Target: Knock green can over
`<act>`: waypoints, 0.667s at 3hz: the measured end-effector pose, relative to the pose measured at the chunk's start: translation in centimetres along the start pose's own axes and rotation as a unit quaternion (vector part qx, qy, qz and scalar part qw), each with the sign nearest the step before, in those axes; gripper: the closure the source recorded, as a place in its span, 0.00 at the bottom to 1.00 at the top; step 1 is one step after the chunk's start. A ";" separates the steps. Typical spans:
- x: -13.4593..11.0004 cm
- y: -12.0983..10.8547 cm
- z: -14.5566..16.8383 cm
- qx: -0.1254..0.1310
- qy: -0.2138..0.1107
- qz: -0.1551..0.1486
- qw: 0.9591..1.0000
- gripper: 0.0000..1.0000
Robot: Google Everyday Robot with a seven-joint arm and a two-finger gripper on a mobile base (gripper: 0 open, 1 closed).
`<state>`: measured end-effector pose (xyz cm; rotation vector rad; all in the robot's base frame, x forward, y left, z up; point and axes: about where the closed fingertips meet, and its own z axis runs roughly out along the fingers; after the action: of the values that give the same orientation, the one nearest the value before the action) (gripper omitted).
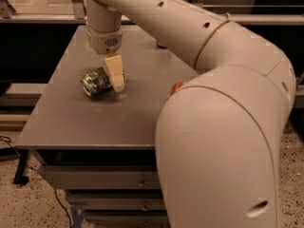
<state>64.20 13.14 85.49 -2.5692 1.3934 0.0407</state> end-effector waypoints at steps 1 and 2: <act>-0.1 0.1 0.0 -0.002 0.000 -0.004 1.000 0.00; 0.0 0.5 -0.3 0.005 -0.022 0.011 1.000 0.00</act>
Offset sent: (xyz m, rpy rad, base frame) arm -0.0114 -0.0138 0.0109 0.1177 0.0558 -0.0588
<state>63.75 12.79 85.72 -2.5293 1.4040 0.0940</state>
